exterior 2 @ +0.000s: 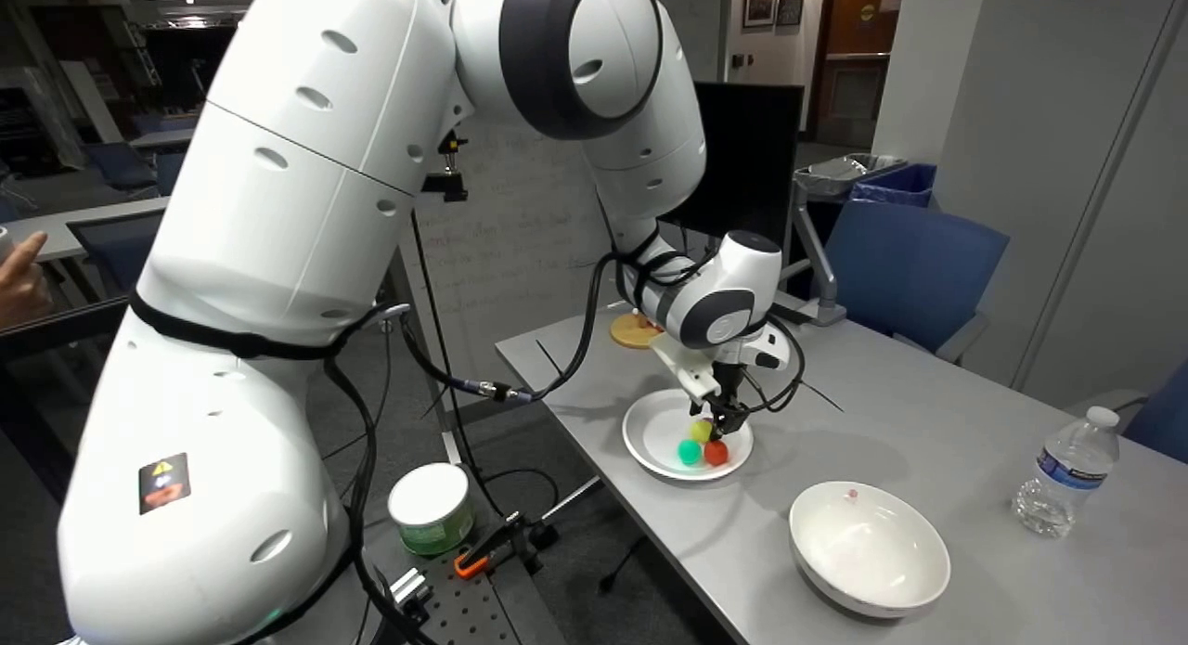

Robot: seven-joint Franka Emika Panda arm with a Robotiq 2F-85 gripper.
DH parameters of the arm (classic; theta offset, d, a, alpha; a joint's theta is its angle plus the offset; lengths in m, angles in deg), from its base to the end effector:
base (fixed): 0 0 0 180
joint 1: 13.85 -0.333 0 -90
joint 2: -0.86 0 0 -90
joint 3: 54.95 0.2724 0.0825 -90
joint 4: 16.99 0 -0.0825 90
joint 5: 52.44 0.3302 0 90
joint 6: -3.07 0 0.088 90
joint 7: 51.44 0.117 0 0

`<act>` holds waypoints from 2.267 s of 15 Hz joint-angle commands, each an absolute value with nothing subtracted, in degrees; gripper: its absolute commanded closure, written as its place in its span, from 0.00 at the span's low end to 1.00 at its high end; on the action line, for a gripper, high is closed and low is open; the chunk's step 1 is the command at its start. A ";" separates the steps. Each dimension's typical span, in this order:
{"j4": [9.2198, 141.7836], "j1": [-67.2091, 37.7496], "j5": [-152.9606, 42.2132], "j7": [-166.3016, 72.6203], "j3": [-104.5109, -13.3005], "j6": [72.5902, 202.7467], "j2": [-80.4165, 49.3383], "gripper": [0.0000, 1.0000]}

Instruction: Take the yellow ball out of the bowl and put it on the plate

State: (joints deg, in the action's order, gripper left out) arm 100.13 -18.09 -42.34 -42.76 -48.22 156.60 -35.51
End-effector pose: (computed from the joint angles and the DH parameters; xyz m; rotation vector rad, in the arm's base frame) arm 0.5283 0.0996 0.1296 -2.9879 0.2108 0.0377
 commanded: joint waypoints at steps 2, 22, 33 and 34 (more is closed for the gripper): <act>100.08 -18.64 -43.53 -43.74 -49.04 156.15 -35.20 0.01; 126.20 -17.12 -44.25 -44.71 -52.48 159.75 -7.55 0.00; 138.44 -18.24 -43.68 -44.53 -50.53 164.31 5.00 0.00; 139.20 -18.30 -43.75 -44.48 -50.49 164.38 5.82 0.00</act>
State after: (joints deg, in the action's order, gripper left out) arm 139.25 -18.18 -43.63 -44.59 -50.35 164.55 5.75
